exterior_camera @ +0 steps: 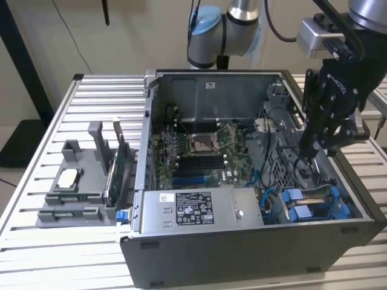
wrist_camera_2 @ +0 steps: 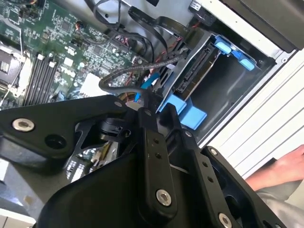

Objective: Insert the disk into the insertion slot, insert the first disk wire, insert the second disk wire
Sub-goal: 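Insert the first disk wire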

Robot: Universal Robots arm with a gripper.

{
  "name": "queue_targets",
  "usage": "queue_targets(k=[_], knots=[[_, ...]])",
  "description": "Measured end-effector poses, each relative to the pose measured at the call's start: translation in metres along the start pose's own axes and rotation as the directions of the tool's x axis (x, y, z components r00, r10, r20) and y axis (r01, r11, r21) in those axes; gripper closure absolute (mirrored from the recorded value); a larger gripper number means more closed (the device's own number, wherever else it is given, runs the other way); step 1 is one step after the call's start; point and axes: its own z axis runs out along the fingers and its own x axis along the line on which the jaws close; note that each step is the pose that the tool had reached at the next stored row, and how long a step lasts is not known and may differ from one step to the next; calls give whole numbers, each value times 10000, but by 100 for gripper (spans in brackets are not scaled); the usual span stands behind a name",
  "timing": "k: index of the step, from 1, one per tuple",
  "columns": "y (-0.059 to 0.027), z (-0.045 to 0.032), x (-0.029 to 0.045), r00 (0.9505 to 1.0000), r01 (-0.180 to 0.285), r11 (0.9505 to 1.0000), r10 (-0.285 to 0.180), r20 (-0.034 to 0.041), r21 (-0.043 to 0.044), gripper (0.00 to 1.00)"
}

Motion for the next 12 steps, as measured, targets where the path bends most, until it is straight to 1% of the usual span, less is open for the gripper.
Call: queue_targets(k=[4,7,8,9,10,12], knots=[[1,0,0,9998,7,10000,-8,214,39,72],[2,0,0,9992,14,10000,-16,395,72,72],[2,0,0,9990,16,10000,-20,450,83,74],[3,0,0,9988,17,10000,-21,496,91,81],[3,0,0,9986,18,10000,-23,524,95,81],[3,0,-1,9985,18,10000,-23,548,98,81]])
